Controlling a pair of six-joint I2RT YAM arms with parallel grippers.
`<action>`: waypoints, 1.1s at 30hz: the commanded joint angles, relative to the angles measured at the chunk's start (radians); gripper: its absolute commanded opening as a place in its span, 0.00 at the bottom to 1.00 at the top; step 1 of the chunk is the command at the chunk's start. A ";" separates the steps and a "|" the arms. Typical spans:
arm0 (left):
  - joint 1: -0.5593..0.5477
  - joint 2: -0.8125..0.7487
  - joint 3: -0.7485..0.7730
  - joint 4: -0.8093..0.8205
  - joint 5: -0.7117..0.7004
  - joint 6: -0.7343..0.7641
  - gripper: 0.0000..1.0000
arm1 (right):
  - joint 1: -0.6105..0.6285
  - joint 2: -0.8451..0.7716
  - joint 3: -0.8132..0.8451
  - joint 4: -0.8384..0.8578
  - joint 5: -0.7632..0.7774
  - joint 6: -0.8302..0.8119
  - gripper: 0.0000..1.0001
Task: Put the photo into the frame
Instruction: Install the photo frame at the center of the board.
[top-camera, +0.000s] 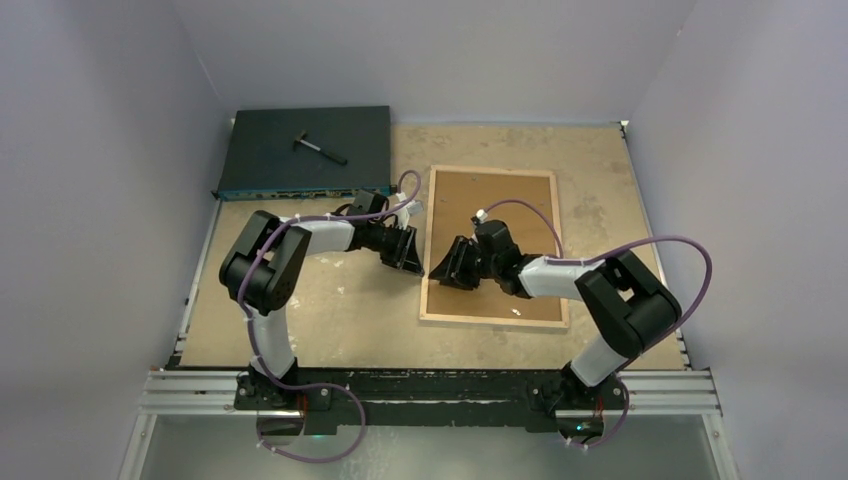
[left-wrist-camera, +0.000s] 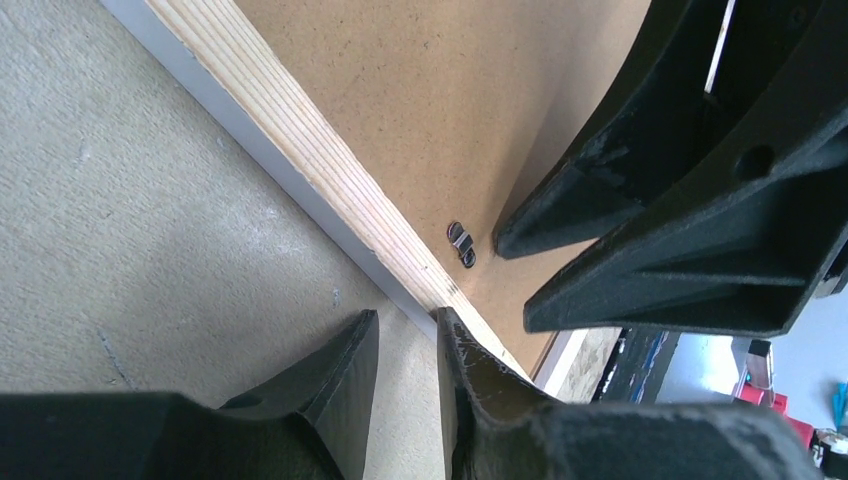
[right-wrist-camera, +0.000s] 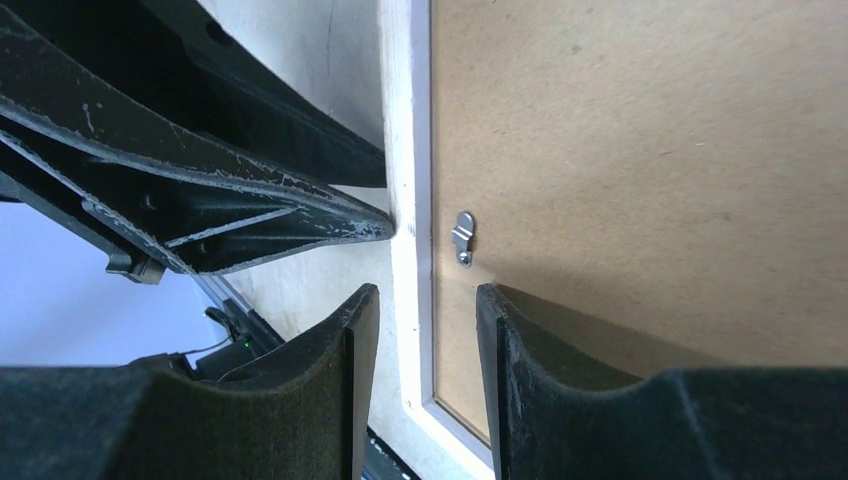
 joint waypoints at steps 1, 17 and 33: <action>-0.006 0.019 0.026 -0.008 -0.050 0.031 0.25 | -0.038 -0.051 -0.012 -0.044 0.031 -0.052 0.43; -0.007 0.010 0.020 -0.025 -0.069 0.045 0.15 | -0.044 0.058 -0.025 0.108 -0.041 -0.028 0.38; -0.007 -0.001 0.013 -0.029 -0.054 0.046 0.10 | -0.036 0.104 -0.026 0.172 -0.091 -0.038 0.35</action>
